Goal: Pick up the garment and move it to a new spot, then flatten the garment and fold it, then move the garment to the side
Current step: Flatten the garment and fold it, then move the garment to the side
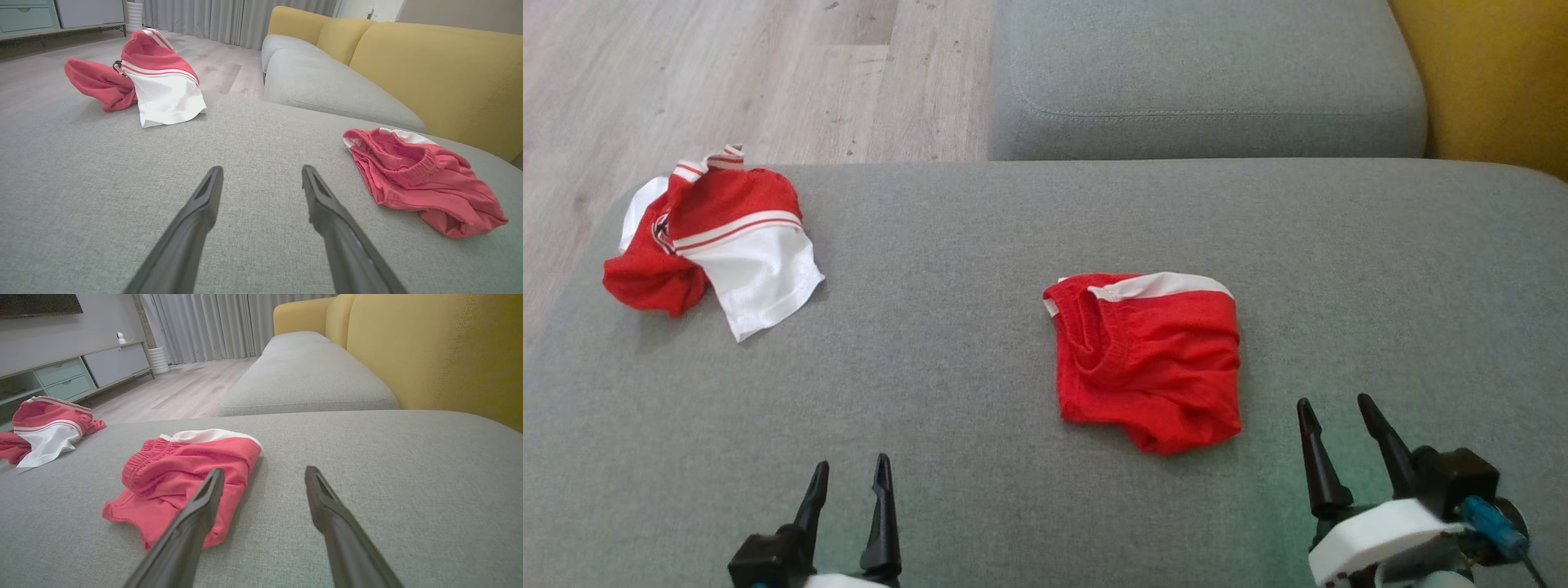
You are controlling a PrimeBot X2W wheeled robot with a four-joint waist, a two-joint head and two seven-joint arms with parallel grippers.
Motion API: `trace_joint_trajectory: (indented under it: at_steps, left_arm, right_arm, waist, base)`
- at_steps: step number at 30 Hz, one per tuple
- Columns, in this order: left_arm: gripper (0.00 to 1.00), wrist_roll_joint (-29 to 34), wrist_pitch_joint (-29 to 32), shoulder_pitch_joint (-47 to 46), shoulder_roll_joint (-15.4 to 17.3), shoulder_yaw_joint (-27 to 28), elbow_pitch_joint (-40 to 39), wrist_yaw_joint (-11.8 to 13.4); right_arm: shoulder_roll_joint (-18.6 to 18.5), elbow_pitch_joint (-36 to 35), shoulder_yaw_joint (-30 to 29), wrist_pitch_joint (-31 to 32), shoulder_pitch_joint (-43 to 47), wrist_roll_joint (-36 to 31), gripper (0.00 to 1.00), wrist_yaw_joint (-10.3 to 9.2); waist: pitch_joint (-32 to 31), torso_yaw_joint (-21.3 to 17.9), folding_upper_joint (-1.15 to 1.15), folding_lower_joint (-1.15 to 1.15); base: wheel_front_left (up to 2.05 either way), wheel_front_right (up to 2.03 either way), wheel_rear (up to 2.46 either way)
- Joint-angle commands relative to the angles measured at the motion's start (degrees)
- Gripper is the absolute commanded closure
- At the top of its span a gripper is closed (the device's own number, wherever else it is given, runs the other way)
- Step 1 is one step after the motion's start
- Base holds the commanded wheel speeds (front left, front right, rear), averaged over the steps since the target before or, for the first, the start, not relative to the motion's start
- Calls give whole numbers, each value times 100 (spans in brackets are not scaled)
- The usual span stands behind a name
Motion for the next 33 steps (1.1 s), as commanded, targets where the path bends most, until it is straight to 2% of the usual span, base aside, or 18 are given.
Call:
trace_joint_trajectory:
  at_steps: [1, 20, 25, 28, 33]
  left_arm:
    - [0, -11, -93, -188, 102, 220, -149, -9]
    - [0, -9, -43, -286, 101, 127, -154, 5]
    - [0, 4, -7, -383, 73, 80, -144, 8]
    - [0, 1, -1, -430, 34, 60, -151, 8]
    - [0, 0, -14, -546, -35, 46, -107, -31]
  right_arm:
    - [-26, -213, 156, -40, -150, 25, 0, -4]
    - [-26, -258, 158, 122, -191, 3, 0, -4]
    - [-26, -214, -64, 727, -757, -83, 0, -4]
    - [-26, 12, -81, 1325, -1220, 130, 0, -4]
    - [-26, 412, -191, 1954, -1921, 49, 0, -4]
  waist:
    - [0, 1, 0, 1]
    - [68, 68, 0, 1]
    - [191, 179, 0, 1]
    - [302, 259, 0, 1]
    - [486, 417, 0, 1]
  base:
    - [0, 0, 0]
    - [0, 0, 0]
    - [0, 0, 0]
    - [0, 0, 0]
    - [0, 0, 0]
